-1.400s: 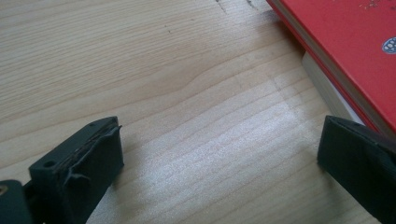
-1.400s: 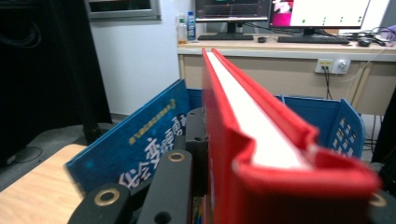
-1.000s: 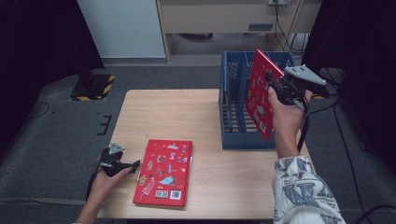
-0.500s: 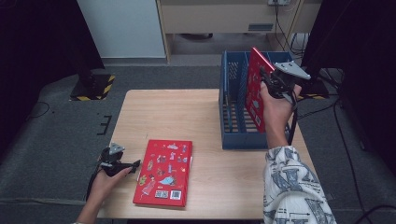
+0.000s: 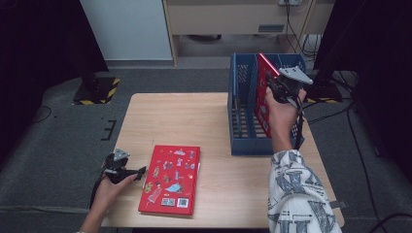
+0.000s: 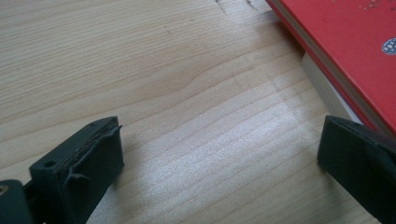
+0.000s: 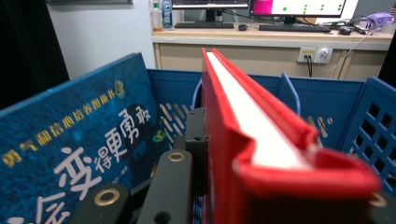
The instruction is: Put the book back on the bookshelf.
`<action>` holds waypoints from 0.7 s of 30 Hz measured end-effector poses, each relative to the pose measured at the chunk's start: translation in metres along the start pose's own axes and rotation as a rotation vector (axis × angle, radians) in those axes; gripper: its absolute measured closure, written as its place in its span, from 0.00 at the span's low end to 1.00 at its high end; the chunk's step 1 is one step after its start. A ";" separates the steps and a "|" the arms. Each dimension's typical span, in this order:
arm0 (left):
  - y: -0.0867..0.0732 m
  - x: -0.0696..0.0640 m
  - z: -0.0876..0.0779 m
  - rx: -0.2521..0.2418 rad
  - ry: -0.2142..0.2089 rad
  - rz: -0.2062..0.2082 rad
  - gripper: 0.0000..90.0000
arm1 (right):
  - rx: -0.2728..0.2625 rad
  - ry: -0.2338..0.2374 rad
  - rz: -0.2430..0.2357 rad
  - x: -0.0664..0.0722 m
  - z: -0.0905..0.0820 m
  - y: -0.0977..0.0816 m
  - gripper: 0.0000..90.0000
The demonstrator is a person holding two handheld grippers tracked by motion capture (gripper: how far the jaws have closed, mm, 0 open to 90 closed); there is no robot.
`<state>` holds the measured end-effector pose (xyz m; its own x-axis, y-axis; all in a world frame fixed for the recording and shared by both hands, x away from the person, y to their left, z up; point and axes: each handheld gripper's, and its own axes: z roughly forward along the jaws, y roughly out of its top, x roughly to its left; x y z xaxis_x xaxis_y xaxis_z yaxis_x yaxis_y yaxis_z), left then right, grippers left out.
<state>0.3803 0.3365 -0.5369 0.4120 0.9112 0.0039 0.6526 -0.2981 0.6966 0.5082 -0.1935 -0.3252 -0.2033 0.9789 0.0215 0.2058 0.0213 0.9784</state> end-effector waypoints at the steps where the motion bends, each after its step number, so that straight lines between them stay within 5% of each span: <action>1: 0.000 0.000 0.000 0.000 0.000 0.000 0.00 | 0.000 0.000 0.003 0.000 0.001 -0.001 0.88; 21: 0.000 0.000 0.000 0.000 0.001 0.000 0.00 | 0.029 -0.013 0.016 0.000 0.018 -0.026 0.89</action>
<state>0.3801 0.3364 -0.5369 0.4113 0.9115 0.0047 0.6525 -0.2980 0.6968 0.5200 -0.1903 -0.3544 -0.1870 0.9818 0.0343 0.2368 0.0112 0.9715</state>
